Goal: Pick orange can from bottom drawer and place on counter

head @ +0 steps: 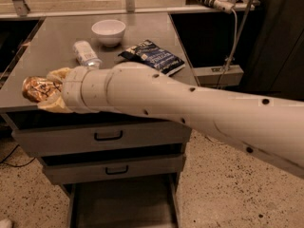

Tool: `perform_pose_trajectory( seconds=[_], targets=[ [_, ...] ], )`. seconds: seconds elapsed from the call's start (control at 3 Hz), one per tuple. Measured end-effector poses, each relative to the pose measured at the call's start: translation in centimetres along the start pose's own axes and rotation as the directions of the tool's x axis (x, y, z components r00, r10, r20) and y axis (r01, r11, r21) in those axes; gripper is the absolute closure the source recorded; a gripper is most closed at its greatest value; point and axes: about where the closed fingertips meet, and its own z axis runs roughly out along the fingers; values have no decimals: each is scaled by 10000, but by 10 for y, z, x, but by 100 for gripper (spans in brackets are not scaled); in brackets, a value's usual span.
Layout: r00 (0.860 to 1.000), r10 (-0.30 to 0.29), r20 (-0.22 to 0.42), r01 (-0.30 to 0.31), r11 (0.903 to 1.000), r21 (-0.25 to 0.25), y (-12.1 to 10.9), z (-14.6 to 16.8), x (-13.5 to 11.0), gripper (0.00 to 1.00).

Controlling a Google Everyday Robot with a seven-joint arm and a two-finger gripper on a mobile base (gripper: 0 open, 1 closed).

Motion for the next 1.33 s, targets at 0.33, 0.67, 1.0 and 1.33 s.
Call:
perform_pose_trajectory(
  seconds=[0.33, 0.67, 1.0, 1.33],
  targets=[
    [9999, -88, 104, 88, 10000, 23, -3, 1, -9, 100],
    [9999, -86, 95, 86, 10000, 24, -2, 1, -9, 100],
    [9993, -187, 328, 193, 9997, -161, -28, 16, -17, 100],
    [9983, -345, 476, 371, 9979, -537, -65, 38, -25, 100]
  ],
)
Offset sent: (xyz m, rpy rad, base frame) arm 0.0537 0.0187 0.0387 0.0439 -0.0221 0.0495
